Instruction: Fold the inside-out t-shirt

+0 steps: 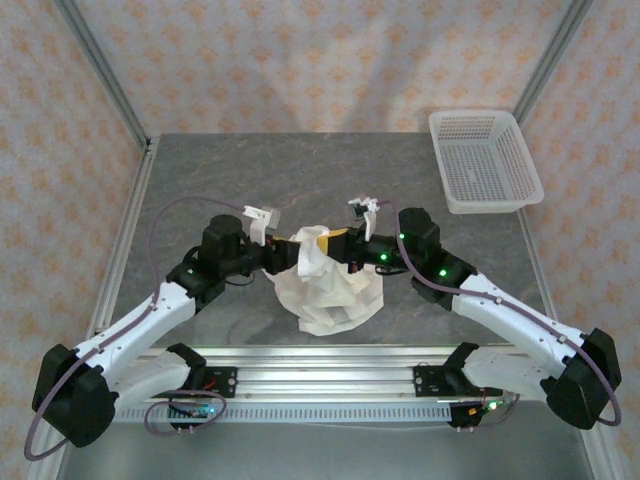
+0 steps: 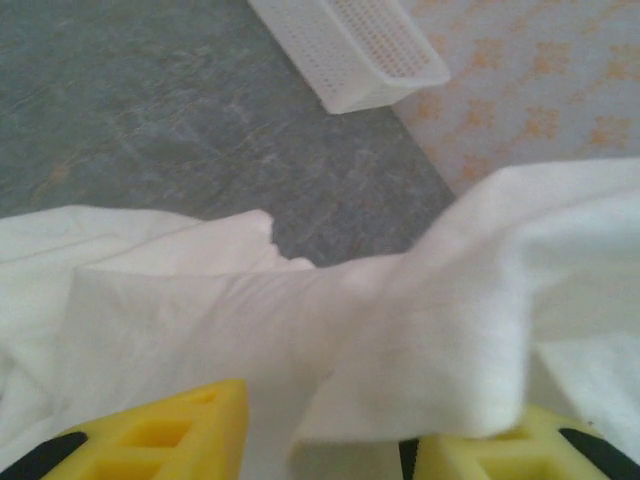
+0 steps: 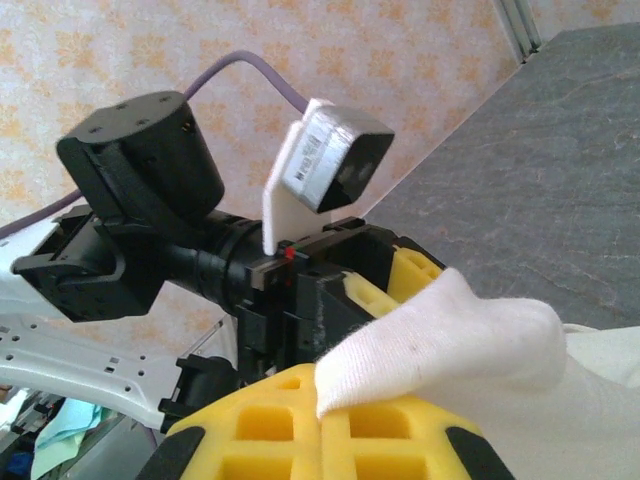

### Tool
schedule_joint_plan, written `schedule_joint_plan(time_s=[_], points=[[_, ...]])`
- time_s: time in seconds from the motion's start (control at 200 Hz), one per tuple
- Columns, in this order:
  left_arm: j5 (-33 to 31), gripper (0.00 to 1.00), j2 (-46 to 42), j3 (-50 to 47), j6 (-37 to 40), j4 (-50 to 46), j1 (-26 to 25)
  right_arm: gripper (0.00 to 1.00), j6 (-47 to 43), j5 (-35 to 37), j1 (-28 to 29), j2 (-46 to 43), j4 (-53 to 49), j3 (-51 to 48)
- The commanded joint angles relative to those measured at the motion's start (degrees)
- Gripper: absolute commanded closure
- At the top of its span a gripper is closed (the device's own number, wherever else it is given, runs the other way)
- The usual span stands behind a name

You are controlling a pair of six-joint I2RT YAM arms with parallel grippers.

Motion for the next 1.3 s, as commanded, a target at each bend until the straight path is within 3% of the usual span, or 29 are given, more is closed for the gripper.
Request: schedule_joint_plan(time_s=[0.0, 0.085, 0.16, 0.245, 0.305, 0.365, 0.48, 0.635, 0.776, 0.846, 0.976, 1.061, 1.171, 1.296], points=[[0.9, 0.75, -0.9, 4.8, 1.7, 0.7, -1.9, 1.00, 1.2, 1.1, -0.2, -0.5, 1.5, 1.2], [-1.2, 1.00, -2.1, 6.2, 1.5, -1.1, -2.1, 1.00, 1.5, 2.0, -0.2, -1.1, 2.8, -0.1], [-3.7, 1.00, -3.9, 7.4, 1.2, -3.7, -2.1, 1.00, 0.9, 5.1, -0.2, -2.3, 2.1, -1.3], [-5.2, 1.00, -6.4, 8.8, 0.1, -5.7, -1.9, 1.00, 0.4, 16.5, -0.3, -5.3, -0.8, -4.1], [-5.2, 1.00, -7.8, 10.3, -0.9, -6.5, -1.9, 0.86, -2.0, 26.3, -0.4, -7.8, -2.0, -8.5], [-5.1, 1.00, -8.3, 12.0, -1.5, -7.7, -1.8, 0.63, -3.4, 35.0, -0.4, -9.6, -3.6, -12.2], [-5.2, 1.00, -7.6, 14.6, -0.9, -10.6, -1.9, 0.54, -7.2, 28.8, -0.1, -13.3, -5.6, -12.2], [-4.8, 1.00, -5.7, 14.0, -1.7, -9.7, -1.8, 0.51, -13.6, 32.2, 7.3, -18.0, -9.4, -7.5], [-4.4, 1.00, -4.2, 14.1, -2.1, -9.0, -2.0, 0.61, -17.7, 40.3, 17.9, -14.1, -8.9, -3.8], [-4.4, 1.00, -3.7, 14.2, -2.3, -8.9, -2.0, 0.61, -17.6, 41.1, 19.0, -9.1, -12.3, 0.2], [-3.2, 1.00, -3.1, 14.9, -1.8, -9.7, -2.1, 0.57, -17.8, 49.9, 18.9, -0.8, -21.1, 8.8], [-2.3, 1.00, -3.1, 15.1, -0.9, -10.3, -2.3, 0.60, -20.8, 48.4, 17.9, 2.9, -23.7, 11.9], [-1.4, 1.00, -3.2, 15.0, -0.4, -10.3, -2.5, 0.64, -22.5, 38.6, 14.2, 5.4, -23.4, 13.2], [-1.8, 1.00, -3.0, 15.0, -0.2, -10.6, -2.6, 0.54, -26.9, 26.8, 13.6, 6.8, -22.2, 14.2]])
